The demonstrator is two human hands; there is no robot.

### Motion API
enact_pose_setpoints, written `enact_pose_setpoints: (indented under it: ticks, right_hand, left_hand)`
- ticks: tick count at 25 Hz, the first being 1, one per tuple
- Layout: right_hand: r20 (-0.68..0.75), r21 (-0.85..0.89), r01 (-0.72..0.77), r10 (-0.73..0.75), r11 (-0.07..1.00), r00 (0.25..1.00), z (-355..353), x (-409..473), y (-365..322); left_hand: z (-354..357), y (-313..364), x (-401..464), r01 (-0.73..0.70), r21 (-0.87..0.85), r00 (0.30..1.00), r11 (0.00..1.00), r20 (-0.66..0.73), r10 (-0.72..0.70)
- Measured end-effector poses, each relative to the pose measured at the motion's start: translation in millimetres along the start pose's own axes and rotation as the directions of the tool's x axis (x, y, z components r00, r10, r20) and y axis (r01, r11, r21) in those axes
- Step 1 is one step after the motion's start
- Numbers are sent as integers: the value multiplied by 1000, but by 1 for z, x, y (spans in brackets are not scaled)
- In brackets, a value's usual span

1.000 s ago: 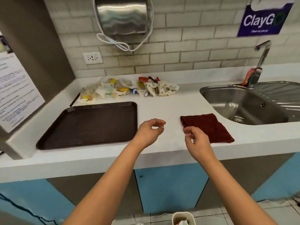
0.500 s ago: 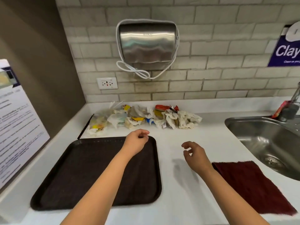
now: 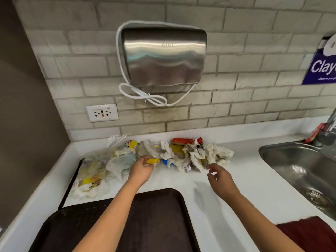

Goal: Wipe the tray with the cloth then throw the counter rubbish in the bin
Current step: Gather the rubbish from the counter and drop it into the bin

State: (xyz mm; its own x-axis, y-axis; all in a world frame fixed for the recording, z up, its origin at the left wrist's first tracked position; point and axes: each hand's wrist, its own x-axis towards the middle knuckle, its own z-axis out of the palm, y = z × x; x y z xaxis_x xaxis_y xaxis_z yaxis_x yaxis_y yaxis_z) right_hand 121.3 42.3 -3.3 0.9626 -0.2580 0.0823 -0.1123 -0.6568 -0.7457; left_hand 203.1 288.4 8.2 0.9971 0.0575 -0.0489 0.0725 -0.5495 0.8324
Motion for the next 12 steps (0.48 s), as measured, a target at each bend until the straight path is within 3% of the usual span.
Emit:
enact_pose_setpoints:
  ticks: [3,6,10,12]
  right_hand:
    - [-37,171,-142,150,975,988,-2,34,-19]
    - [27,403,-358,380,842,925,-1,73,-45]
    - [143,470,-557,563,685,814,3,116,-64]
    - [213,490,-601,582,631,785,11,127,-67]
  left_hand:
    - [5,11,37,12,4,999,1000,-33,-12]
    - [8,15,73,80,-39,993,996,-82,-83]
    - [20,7,108,105,-55,992,993,-66,-108]
    - [26,3,119,120,-34,990,992,-66,-122]
